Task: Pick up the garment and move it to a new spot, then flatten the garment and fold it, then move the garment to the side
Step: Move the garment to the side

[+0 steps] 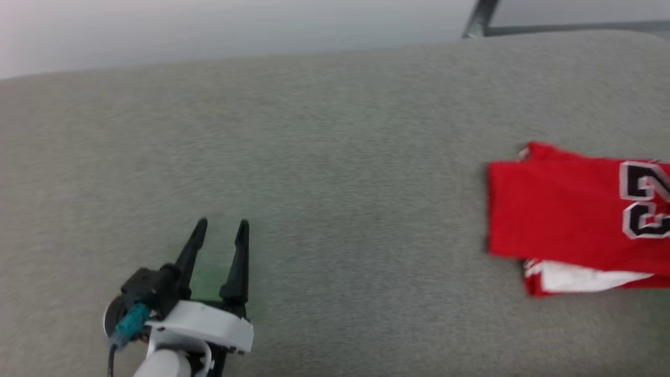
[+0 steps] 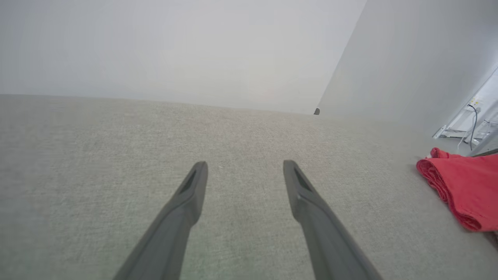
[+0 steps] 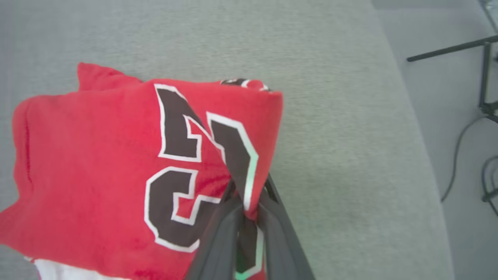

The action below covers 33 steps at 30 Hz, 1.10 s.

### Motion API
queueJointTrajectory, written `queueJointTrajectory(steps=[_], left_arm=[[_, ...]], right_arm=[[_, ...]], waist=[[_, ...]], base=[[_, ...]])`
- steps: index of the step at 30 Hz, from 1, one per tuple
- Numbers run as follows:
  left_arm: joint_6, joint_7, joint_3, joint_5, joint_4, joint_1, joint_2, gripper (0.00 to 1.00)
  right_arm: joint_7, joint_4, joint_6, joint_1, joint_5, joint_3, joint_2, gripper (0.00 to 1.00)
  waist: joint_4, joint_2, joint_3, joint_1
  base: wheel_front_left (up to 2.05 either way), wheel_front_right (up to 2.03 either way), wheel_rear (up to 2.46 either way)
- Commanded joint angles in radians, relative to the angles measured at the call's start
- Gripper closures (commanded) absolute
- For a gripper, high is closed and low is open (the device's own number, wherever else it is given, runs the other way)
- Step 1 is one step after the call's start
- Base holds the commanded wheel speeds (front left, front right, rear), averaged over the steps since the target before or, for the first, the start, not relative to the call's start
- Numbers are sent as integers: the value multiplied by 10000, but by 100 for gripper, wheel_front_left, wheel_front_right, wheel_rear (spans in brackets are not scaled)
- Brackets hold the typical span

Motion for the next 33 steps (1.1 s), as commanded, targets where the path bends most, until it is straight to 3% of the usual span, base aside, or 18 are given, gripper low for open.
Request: queueJointTrajectory(steps=[1,13,30,31,32,33], left_arm=[[-26,-34,4,62,-30,-169,32,0],[-47,273,-158,510,-629,-1091,402,0],[143,817,-145,633,-1317,-1261,909,0],[149,824,-141,625,-1323,-1241,922,0],[149,832,-148,614,-1317,-1210,927,0],[157,826,-160,599,-1308,-1174,921,0]], right_arm=[[-95,39,-15,-93,-89,-75,-34,100],[-1360,1646,-15,-1935,-1642,69,-562,100],[-3467,4841,-14,-3684,-3333,848,877,100],[-3587,4987,-14,-3748,-3395,857,883,67],[-3709,5140,-14,-3808,-3414,837,922,48],[-3824,5263,-14,-3854,-3381,803,983,5]], waist=[[-596,0,383,0],[-1328,0,1290,0],[-1220,0,1910,0],[-1221,0,1886,0],[-1224,0,1842,0],[-1226,0,1778,0]], base=[[0,0,0],[0,0,0],[0,0,0],[0,0,0],[0,0,0],[0,0,0]])
